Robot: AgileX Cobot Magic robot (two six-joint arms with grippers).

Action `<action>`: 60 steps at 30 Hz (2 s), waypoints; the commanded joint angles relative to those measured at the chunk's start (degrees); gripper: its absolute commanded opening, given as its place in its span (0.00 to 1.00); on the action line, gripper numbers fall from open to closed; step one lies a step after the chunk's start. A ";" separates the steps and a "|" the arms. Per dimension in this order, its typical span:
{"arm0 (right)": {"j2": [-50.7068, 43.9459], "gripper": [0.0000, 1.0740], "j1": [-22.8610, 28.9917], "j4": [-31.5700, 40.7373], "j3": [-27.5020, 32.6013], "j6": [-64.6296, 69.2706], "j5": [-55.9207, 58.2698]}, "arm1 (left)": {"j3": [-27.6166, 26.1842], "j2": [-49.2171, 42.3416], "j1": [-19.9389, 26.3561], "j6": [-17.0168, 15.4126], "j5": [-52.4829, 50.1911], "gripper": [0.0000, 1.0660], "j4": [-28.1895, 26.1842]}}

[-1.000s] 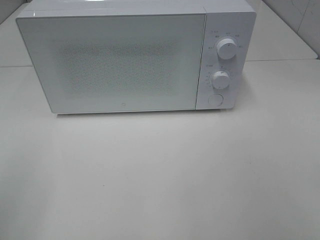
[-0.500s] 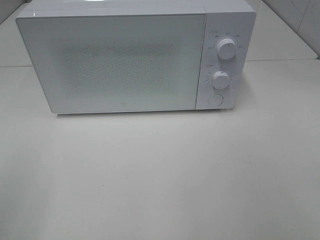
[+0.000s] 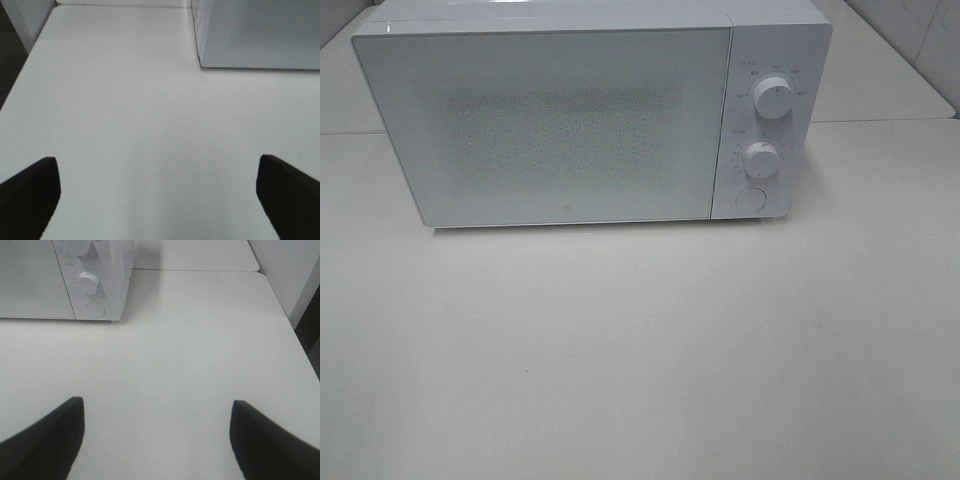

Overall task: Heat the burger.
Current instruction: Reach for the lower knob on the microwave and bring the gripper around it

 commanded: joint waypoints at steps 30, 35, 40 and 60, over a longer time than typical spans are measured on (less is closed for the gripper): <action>-1.66 0.71 -0.34 -0.06 0.06 -0.40 -0.46 | 0.06 -2.98 2.81 -0.34 -0.69 0.95 -0.29; -1.66 0.71 -0.34 -0.06 0.06 -0.40 -0.46 | 0.06 -2.98 2.81 -0.34 -0.69 0.95 -0.29; -1.66 0.71 -0.34 -0.06 0.06 -0.40 -0.46 | 0.06 -2.98 2.81 -0.34 -0.69 0.95 -0.29; -1.66 0.71 -0.34 -0.17 0.06 -0.17 -0.46 | 0.06 -2.98 2.81 -0.34 -0.69 0.95 -0.29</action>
